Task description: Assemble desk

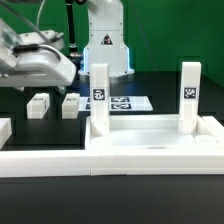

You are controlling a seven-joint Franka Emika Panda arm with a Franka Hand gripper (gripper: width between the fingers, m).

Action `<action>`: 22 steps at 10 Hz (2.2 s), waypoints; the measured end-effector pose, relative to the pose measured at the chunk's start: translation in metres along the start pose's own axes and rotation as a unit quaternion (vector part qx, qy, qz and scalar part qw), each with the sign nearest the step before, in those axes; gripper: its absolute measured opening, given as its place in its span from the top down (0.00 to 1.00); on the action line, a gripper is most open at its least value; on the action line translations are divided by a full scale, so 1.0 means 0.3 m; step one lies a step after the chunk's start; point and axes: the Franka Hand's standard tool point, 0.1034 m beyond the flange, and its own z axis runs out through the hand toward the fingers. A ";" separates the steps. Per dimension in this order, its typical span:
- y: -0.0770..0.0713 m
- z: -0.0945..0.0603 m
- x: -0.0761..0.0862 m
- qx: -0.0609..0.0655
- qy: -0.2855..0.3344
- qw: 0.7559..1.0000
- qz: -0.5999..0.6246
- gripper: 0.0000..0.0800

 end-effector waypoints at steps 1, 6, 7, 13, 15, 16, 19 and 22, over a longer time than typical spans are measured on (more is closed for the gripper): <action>-0.013 -0.003 -0.006 -0.004 0.003 1.000 -0.003 0.19; -0.012 0.084 -0.035 -0.001 -0.015 1.000 0.002 0.19; -0.014 0.097 -0.040 -0.002 -0.021 1.000 0.002 0.19; 0.012 0.138 -0.063 0.005 -0.055 0.998 0.011 0.19; 0.016 0.158 -0.087 0.010 -0.080 0.997 0.016 0.19; 0.021 0.181 -0.094 0.011 -0.096 0.995 0.021 0.19; 0.008 0.225 -0.084 0.005 -0.102 0.995 0.018 0.19; -0.009 0.241 -0.074 0.000 -0.101 0.995 0.014 0.19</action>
Offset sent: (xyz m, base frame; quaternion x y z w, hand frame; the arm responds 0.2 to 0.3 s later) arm 0.0000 0.0000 0.0000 0.0000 0.0000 0.0000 1.0000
